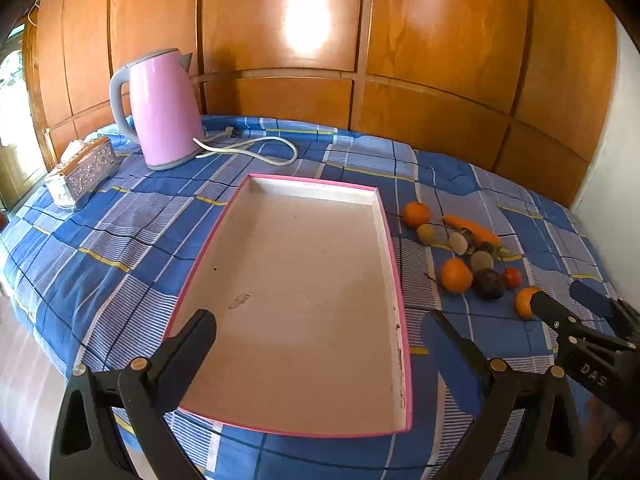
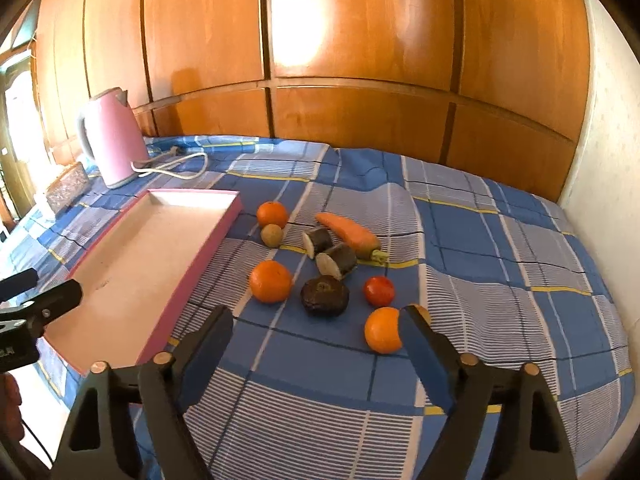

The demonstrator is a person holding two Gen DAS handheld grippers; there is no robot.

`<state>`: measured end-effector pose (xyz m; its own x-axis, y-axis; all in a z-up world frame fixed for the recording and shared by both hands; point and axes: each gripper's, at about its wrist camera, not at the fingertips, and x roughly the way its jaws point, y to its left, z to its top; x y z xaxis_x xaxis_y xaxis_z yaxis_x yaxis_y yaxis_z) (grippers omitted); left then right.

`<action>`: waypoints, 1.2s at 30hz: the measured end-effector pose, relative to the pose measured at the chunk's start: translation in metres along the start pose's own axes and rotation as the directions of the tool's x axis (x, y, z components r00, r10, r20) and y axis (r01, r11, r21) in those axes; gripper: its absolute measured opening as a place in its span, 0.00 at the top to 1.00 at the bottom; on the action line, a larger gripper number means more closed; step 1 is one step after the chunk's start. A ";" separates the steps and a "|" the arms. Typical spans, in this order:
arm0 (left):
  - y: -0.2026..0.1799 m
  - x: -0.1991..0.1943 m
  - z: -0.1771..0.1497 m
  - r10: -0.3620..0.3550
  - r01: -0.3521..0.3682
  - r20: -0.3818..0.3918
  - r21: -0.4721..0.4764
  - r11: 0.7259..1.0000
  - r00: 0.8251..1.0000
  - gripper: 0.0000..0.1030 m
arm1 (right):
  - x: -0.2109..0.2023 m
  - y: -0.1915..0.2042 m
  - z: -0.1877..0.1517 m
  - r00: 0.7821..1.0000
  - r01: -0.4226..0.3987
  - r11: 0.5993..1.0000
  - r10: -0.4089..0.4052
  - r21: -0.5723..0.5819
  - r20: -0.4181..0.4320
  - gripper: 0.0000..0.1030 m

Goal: Organize fruits
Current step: 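Move both tools from the tray toward the scattered fruit, then grasp the large orange with the left tool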

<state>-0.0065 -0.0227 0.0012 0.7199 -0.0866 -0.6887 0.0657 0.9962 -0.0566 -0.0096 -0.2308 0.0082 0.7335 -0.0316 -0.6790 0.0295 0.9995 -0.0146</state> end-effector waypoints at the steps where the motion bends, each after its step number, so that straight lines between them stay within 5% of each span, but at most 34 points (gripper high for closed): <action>1: 0.000 0.000 0.000 0.000 0.000 -0.001 0.003 1.000 1.000 0.00 | 0.000 -0.001 0.000 1.000 0.004 1.000 -0.004 0.000 -0.002 0.28; 26: -0.016 0.003 0.009 -0.068 0.068 -0.004 0.048 0.997 0.998 0.00 | 0.001 -0.042 0.001 1.000 0.006 0.996 -0.004 0.093 -0.026 0.52; 36: -0.030 0.021 0.011 -0.154 0.163 -0.102 0.081 0.983 0.983 0.00 | 0.017 -0.099 -0.021 0.991 0.014 0.969 0.019 0.245 -0.132 0.55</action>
<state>0.0143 -0.0543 -0.0031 0.6265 -0.2383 -0.7422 0.2379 0.9652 -0.1091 -0.0144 -0.3296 -0.0172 0.6378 -0.0108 -0.7701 0.2052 0.9662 0.1563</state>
